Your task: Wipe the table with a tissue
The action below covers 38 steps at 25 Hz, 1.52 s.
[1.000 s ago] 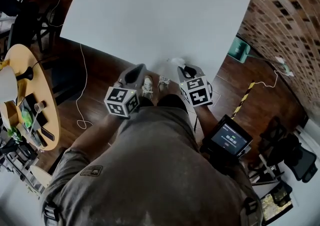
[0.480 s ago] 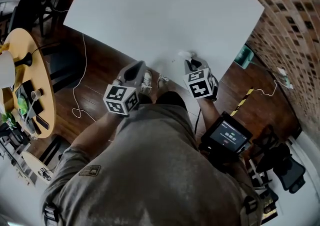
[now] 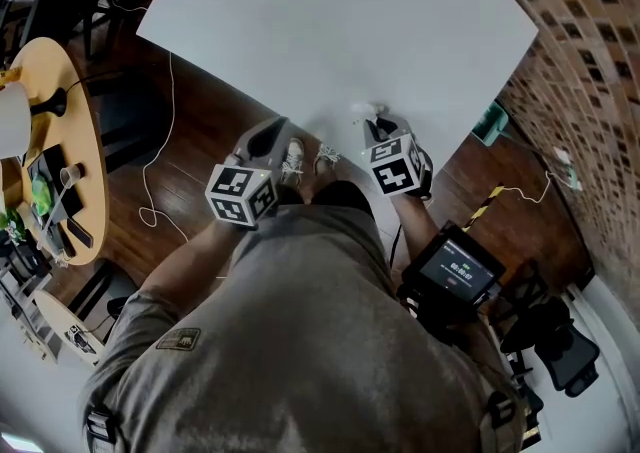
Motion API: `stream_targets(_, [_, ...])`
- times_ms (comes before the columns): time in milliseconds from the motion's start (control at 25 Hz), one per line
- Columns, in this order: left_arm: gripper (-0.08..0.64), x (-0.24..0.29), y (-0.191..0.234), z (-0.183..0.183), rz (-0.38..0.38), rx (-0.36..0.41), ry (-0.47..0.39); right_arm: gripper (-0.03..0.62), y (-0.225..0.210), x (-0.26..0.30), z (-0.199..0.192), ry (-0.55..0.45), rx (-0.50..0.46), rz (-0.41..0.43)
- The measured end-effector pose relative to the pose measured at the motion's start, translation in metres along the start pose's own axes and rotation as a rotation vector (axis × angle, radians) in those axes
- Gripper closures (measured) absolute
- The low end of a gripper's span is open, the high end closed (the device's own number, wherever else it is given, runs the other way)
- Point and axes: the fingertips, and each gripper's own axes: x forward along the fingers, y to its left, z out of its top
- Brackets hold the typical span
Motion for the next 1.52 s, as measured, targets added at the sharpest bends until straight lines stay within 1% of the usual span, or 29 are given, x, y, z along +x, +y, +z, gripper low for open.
stream_targets(400, [0.558,-0.013,0.011,-0.001,0.013,-0.012,-0.010,0.545,0.037,0.007,0.003,0.013,-0.033,0.067])
stream_targets(640, [0.558,-0.017,0.016,-0.001,0.020,-0.015,-0.012,0.545,0.065,0.010,0.003,0.023,-0.054,0.137])
stream_targets(800, [0.558,-0.017,0.017,0.001,0.021,-0.012,-0.012,0.545,0.068,0.011,0.004,0.021,-0.053,0.152])
stream_targets(1000, [0.558,-0.012,0.017,0.003,0.025,-0.007,-0.006,0.545,0.044,0.011,0.010,0.010,-0.033,0.118])
stream_targets(1240, [0.558,-0.005,0.013,0.009,0.024,0.000,-0.006,0.545,-0.013,0.006,0.010,-0.003,0.040,0.016])
stream_targets(1320, [0.558,-0.006,0.015,0.011,0.026,0.000,-0.010,0.545,-0.026,0.003,0.011,-0.009,0.062,-0.011])
stream_targets(1400, [0.558,-0.006,0.016,0.013,0.029,0.000,-0.012,0.545,-0.027,0.003,0.011,-0.010,0.066,-0.017])
stream_targets(1520, [0.558,-0.007,0.018,0.014,0.035,-0.003,-0.014,0.545,-0.017,0.005,0.015,-0.017,0.051,0.000])
